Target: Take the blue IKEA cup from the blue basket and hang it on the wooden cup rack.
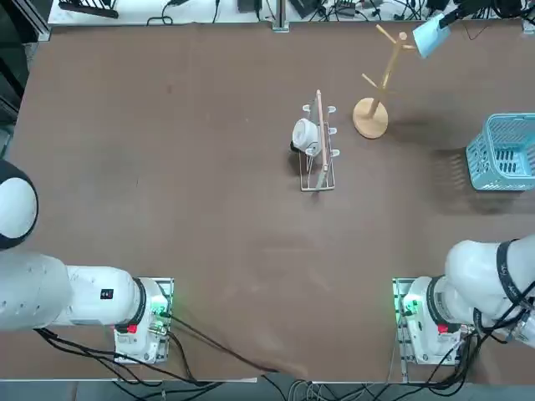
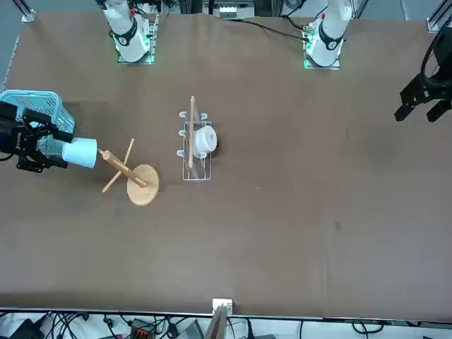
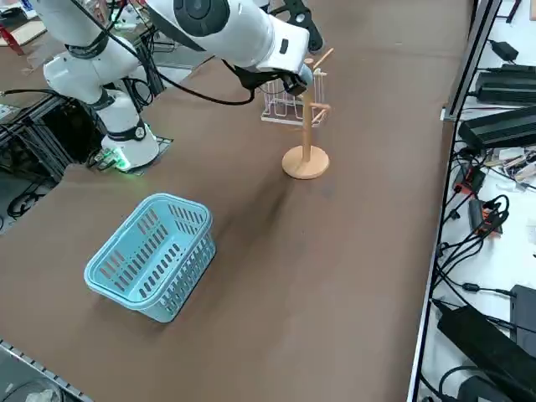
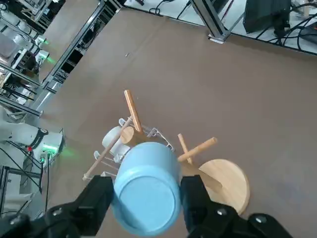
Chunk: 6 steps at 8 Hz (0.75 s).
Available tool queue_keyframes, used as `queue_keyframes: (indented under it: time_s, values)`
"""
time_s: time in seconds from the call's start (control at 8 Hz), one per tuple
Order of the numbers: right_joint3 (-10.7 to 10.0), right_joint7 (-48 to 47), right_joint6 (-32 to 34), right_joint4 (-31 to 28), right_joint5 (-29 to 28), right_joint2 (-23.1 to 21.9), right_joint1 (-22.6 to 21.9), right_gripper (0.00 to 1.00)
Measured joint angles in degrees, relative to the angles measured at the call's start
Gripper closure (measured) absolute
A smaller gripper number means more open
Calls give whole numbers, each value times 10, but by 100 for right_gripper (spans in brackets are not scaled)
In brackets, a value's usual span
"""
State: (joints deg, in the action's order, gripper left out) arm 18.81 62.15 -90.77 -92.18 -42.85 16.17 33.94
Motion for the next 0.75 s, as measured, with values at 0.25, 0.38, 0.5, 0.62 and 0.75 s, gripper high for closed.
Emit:
queue_keyframes:
  time_s: [0.25, 0.38, 0.5, 0.62, 0.75]
  values:
    - [-3, 0, 8, 12, 15, -1, 7, 20]
    - [-4, 0, 24, 22, 18, -2, 12, 20]
    - [-4, 0, 35, 28, 19, -3, 16, 20]
    - [-4, 0, 38, 30, 19, -3, 20, 20]
    - [-4, 0, 39, 30, 19, -3, 20, 20]
